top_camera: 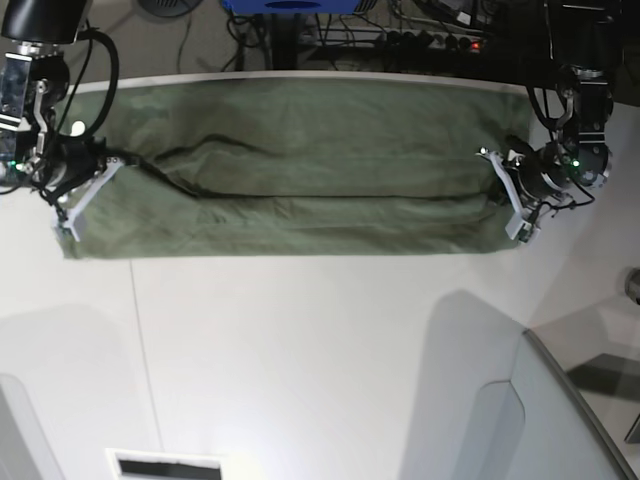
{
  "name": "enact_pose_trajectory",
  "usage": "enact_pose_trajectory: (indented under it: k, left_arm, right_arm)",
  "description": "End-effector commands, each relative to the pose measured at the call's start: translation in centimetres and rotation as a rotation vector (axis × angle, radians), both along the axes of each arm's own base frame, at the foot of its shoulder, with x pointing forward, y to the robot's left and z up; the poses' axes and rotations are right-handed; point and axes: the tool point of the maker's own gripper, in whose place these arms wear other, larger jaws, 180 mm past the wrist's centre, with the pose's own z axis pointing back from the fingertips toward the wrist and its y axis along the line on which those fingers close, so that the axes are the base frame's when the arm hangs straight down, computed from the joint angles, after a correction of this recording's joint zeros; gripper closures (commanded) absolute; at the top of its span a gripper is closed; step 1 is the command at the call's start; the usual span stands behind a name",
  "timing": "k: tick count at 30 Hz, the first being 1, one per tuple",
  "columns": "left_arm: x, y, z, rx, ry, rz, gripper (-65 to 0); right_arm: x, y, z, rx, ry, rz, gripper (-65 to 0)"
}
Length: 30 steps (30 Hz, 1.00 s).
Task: Layout the t-shirt on the table in an organized manner, then fold the t-shirt properly
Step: 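Hold both strip ends and pull them apart to straighten the strip, then release the strip ends and raise both grippers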
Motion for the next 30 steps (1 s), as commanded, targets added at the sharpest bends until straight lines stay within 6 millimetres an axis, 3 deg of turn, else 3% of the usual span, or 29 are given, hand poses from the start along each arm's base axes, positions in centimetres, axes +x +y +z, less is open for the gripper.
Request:
enact_pose_trajectory:
  k: [1,8,12,18,25,30]
  left_arm:
    - [1.1,0.7,1.2,0.009,-0.042,-0.004,0.0]
    - [1.7,0.7,1.6,0.012,-0.054,-0.007,0.0]
    - [1.6,2.0,1.6,0.09,-0.04,-0.029,0.0]
    - [2.5,2.4,2.2,0.115,-0.055,-0.038,0.0]
    - [2.6,2.5,2.3,0.121,-0.056,-0.044,0.0]
    - [2.9,3.1,4.1,0.157,-0.094,-0.071,0.0]
  right_arm:
    - [0.9,-0.6,0.8,-0.014,-0.034,-0.003,-0.3]
    - [1.0,-0.9,0.8,-0.02,-0.034,-0.004,-0.3]
    - [1.0,-0.9,0.8,-0.02,-0.034,-0.004,-0.9]
    - [1.2,-0.9,1.1,-0.022,-0.044,-0.002,-14.7]
    - [1.2,-0.9,1.1,-0.022,-0.042,-0.003,-21.6]
    - [1.2,-1.3,1.1,-0.028,-0.038,-0.065,-32.9]
